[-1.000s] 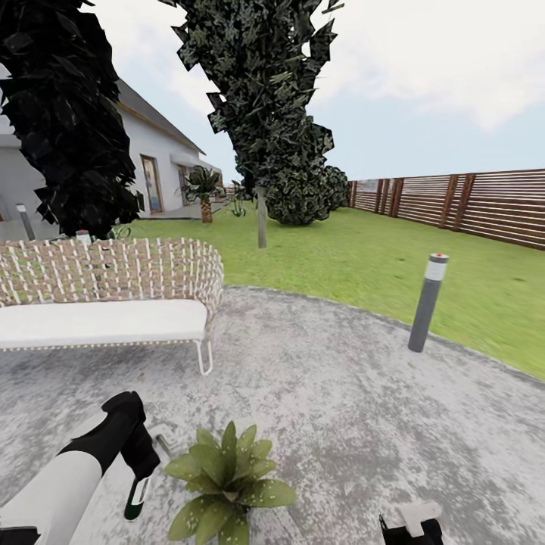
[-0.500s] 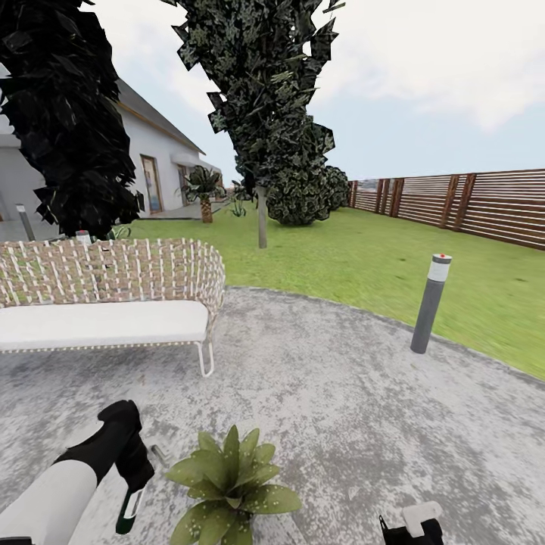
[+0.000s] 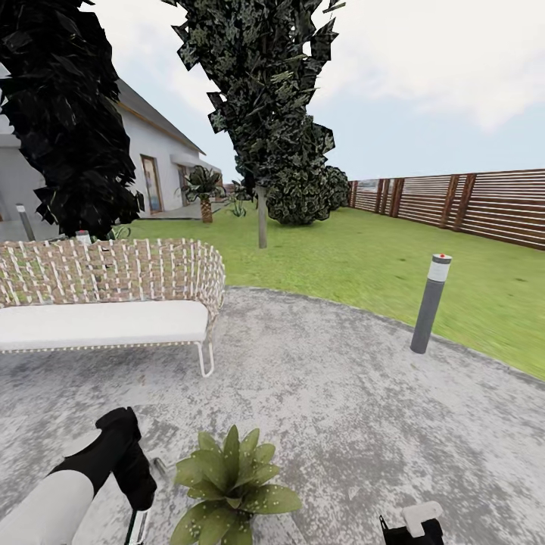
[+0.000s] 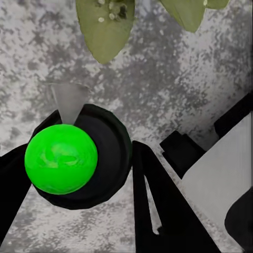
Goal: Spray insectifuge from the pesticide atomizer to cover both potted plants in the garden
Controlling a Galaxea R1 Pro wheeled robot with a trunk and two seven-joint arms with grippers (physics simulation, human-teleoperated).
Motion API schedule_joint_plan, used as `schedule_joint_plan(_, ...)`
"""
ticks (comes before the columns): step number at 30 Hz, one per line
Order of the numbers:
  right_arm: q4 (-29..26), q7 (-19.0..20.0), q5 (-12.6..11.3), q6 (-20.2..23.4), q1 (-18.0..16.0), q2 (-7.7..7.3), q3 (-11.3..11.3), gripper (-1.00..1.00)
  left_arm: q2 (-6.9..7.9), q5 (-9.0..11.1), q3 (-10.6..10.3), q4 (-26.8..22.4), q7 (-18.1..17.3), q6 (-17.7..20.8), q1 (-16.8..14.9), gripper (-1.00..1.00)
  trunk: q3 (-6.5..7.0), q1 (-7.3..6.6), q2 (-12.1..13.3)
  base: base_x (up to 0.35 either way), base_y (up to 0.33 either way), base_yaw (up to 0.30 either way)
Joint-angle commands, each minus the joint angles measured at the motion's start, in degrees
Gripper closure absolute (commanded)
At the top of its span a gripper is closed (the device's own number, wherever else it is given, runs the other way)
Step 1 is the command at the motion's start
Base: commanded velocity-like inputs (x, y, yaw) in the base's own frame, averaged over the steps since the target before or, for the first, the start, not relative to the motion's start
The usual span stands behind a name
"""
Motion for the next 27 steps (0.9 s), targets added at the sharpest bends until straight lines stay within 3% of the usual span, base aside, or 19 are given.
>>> schedule_joint_plan(1, 0.1, -0.2, 0.6, -0.2, 0.0, 0.02, -0.3, -1.0, 0.36, -0.5, 0.1, -1.2, -1.2, 0.4, 0.0, 1.0, -0.06, -0.01, 0.0, 0.0, 0.0, 0.0)
schedule_joint_plan(5, 0.1, -0.2, 0.6, -0.2, 0.0, 0.06, -0.3, -1.0, 1.05, -0.9, 0.0, -3.2, -2.3, 0.2, -0.1, 1.0, -0.06, -0.01, 0.0, 0.0, 0.0, 0.0)
schedule_joint_plan(7, 0.0, -0.3, 0.5, -0.2, 0.0, 0.09, -0.3, -1.0, 0.57, -3.7, -1.2, -4.1, -4.2, 0.3, -0.4, 1.0, -0.06, -0.01, 0.0, 0.0, 0.0, 0.0)
schedule_joint_plan(10, 0.0, -0.3, 0.5, -0.2, 0.0, 0.1, -0.3, -1.0, 0.03, -7.8, -3.4, -6.7, -10.5, 0.4, -2.1, 1.0, -0.06, -0.01, 0.0, 0.0, 0.0, 0.002)
schedule_joint_plan(16, 0.0, -0.3, 0.5, -0.2, 0.0, 0.1, -0.4, -1.0, -1.33, -13.3, -4.2, -11.8, -10.5, 0.7, -3.7, 1.0, -0.06, -0.01, 0.0, 0.003, -0.002, 0.181)
schedule_joint_plan(22, 0.0, -0.3, 0.5, -0.2, 0.0, 0.1, -0.4, -1.0, -2.05, -14.2, -4.3, -12.8, -10.5, 1.0, -3.8, 1.0, -0.06, -0.01, 0.0, 0.113, -0.179, 0.256)
schedule_joint_plan(27, 0.0, -0.3, 0.6, -0.2, 0.0, 0.04, -0.3, -1.0, -2.59, -14.3, -4.3, -12.9, -10.5, 1.1, -3.9, 1.0, -0.06, -0.01, 0.0, 0.045, -0.264, 0.049)
